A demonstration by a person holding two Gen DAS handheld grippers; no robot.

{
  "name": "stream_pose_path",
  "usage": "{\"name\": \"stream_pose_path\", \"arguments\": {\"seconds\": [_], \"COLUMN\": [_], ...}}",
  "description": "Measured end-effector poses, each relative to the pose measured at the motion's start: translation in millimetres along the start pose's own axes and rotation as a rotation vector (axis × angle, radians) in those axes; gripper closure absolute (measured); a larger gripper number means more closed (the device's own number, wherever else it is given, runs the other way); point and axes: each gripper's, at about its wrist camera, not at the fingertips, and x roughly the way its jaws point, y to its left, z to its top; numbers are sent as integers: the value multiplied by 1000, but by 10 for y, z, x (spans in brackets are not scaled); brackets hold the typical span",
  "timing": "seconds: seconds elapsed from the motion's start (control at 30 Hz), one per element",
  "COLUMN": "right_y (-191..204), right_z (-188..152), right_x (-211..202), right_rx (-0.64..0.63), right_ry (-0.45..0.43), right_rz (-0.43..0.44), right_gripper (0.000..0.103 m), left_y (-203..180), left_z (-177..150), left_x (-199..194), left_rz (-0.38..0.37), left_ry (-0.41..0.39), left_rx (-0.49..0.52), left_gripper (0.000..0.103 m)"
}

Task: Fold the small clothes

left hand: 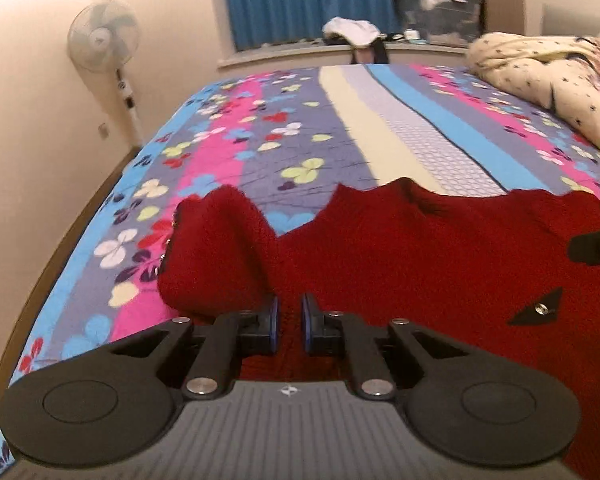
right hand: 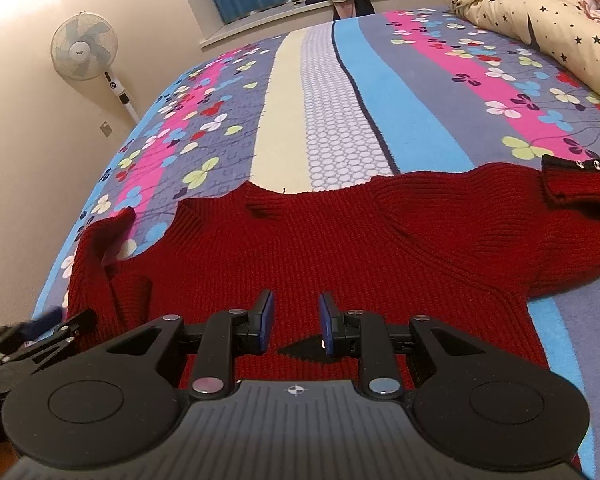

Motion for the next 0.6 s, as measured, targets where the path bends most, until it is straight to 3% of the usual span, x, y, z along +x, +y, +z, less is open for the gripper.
{"name": "stream_pose_path", "arguments": {"seconds": [0.1, 0.17, 0.2, 0.27, 0.33, 0.4, 0.53, 0.57, 0.6], "right_y": [-3, 1, -6, -11, -25, -45, -74, -85, -94], "right_z": [0, 1, 0, 4, 23, 41, 54, 50, 46], "right_x": [3, 4, 4, 4, 0, -4, 36, 48, 59], "right_rx": [2, 1, 1, 4, 12, 18, 32, 40, 47], "right_ry": [0, -1, -1, -1, -4, -9, -8, -7, -6], "right_rz": [-1, -1, -1, 0, -1, -3, -3, 7, 22], "right_gripper": [77, 77, 77, 78, 78, 78, 78, 78, 77], "left_y": [-150, -212, -278, -487, -640, -618, -291, -234, -190], "left_z": [-2, -7, -35, -227, -479, -508, -255, -222, -199], "left_x": [-90, -206, -257, -297, -301, -270, -282, -293, -304], "left_rz": [18, -55, -134, -310, -348, -343, -361, -362, -365], "left_ry": [-54, -80, -68, 47, 118, 157, 152, 143, 139], "left_rx": [116, 163, 238, 456, 608, 593, 391, 364, 337], "left_gripper": [93, 93, 93, 93, 93, 93, 89, 85, 65]}}
